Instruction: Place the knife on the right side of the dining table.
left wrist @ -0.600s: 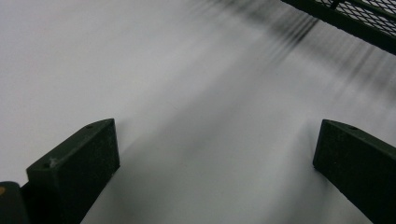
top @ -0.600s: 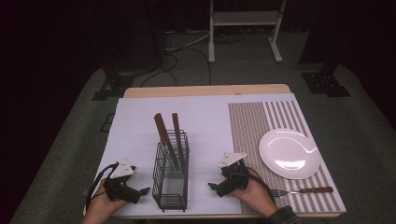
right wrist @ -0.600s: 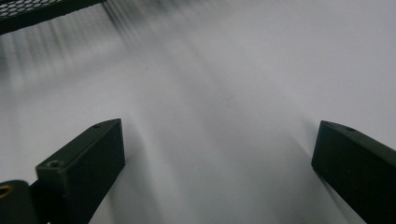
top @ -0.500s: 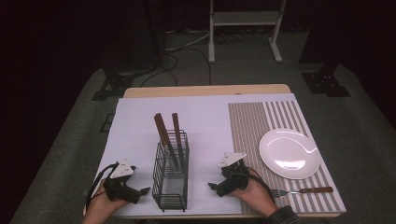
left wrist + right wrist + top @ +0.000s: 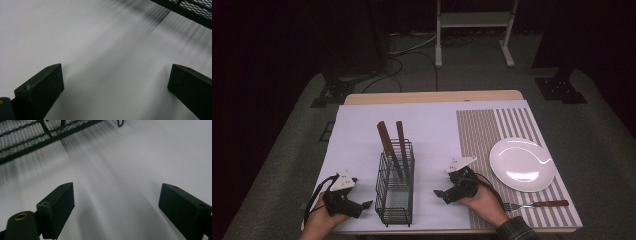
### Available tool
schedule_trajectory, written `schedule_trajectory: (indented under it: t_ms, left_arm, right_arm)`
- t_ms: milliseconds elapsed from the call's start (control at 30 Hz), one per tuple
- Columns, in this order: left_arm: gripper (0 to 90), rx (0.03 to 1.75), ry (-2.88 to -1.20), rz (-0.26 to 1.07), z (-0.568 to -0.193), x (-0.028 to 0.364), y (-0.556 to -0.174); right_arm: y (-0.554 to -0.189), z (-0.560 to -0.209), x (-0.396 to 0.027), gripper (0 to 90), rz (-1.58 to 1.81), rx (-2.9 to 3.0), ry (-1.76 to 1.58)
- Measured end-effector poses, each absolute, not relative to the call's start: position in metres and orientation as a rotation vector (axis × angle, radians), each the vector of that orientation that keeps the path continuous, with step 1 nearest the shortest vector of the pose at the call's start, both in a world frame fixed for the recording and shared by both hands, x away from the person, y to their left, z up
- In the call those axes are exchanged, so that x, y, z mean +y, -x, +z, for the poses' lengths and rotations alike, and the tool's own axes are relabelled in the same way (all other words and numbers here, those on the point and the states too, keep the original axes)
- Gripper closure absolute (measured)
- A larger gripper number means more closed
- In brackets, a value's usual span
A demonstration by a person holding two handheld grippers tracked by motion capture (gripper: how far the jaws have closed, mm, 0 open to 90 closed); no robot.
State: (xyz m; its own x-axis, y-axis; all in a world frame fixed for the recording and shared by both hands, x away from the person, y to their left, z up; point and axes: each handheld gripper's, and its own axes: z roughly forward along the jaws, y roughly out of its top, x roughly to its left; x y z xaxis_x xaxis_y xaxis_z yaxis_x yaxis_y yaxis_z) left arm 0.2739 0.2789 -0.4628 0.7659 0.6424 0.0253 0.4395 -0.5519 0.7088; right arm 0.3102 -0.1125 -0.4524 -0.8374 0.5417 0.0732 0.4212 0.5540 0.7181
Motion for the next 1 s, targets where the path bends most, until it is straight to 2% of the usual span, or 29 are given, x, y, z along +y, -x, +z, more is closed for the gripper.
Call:
schedule_trajectory:
  t_ms: [1000]
  left_arm:
    - [0.0, 0.805, -2.242, 0.366, -0.463, 0.279, -0.274]
  right_arm:
    - [-0.325, -0.423, -0.109, 13.2, 1.262, 2.58, -0.825]
